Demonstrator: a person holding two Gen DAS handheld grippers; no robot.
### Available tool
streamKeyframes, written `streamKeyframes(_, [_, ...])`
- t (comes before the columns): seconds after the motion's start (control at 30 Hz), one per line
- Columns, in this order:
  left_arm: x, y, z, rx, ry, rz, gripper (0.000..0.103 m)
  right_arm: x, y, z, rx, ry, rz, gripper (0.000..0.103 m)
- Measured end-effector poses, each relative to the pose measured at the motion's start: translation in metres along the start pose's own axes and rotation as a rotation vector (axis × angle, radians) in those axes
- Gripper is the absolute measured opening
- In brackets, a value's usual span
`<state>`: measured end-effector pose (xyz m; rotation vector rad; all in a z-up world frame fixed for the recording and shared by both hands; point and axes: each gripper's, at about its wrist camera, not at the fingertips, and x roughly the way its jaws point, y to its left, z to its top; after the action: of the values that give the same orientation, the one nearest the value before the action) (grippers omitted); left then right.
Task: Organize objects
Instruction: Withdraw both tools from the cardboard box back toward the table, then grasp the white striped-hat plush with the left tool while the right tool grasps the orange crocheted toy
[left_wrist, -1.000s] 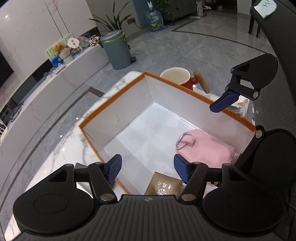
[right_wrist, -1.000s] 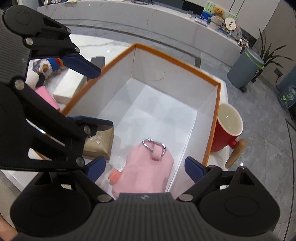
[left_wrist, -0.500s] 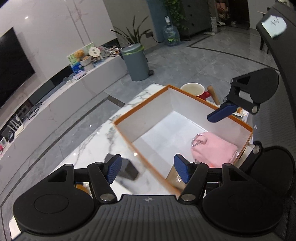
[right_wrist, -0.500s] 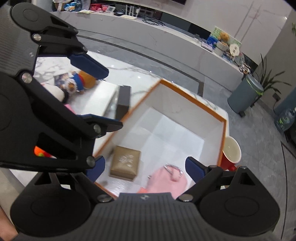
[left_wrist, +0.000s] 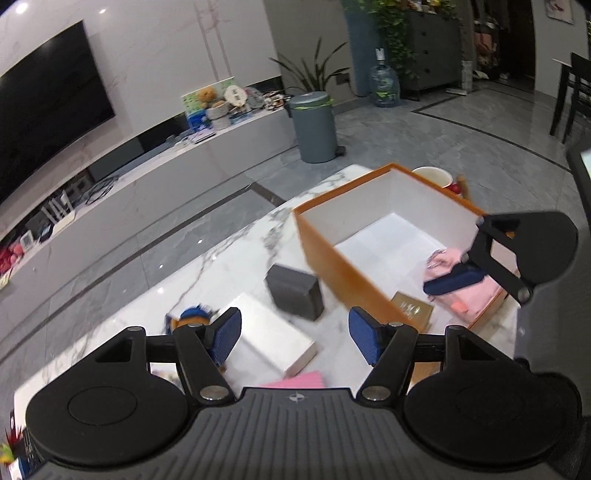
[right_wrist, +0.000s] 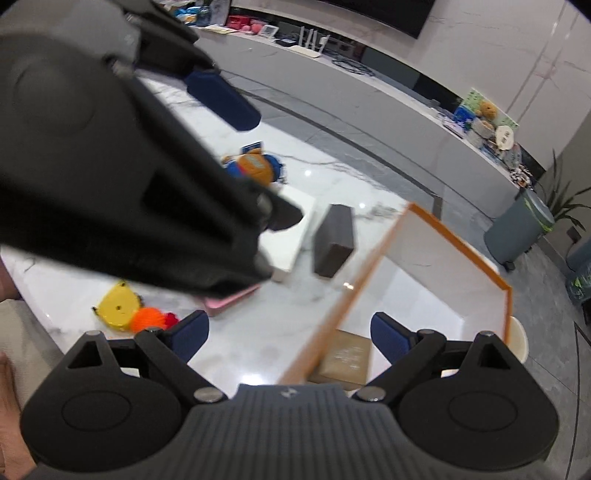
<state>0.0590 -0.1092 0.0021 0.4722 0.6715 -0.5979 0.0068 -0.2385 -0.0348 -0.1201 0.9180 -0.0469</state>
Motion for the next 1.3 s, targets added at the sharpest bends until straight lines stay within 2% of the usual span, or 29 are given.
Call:
streamKeyframes(0.27, [0.006,0.029,-0.040,-0.069,0.039,0.008,0.077,0.026,0.049,-0.006,-0.038,0.002,0.070,0.094])
streamKeyframes(0.53, [0.015,0.056,-0.074,-0.155,0.072,0.018,0.078,0.058,0.087,-0.031,-0.045,0.029,0.124,0.095])
streamKeyframes(0.7, [0.019,0.083,-0.095,-0.294,0.050,0.040,0.078,0.071,0.106,-0.044,-0.038,-0.011,0.127,0.095])
streamKeyframes(0.83, [0.024,0.110,-0.114,-0.427,0.037,0.103,0.079,0.081,0.111,-0.049,-0.012,-0.079,0.128,0.094])
streamKeyframes(1.0, [0.031,0.132,-0.138,-0.555,0.037,0.114,0.080,0.092,0.111,-0.055,0.065,-0.136,0.177,0.085])
streamKeyframes(1.1, [0.034,0.134,-0.149,-0.577,0.036,0.121,0.080,0.099,0.112,-0.060,0.102,-0.153,0.191,0.075])
streamKeyframes(1.3, [0.044,0.128,-0.157,-0.581,0.039,0.140,0.081,0.104,0.112,-0.067,0.158,-0.193,0.206,0.071])
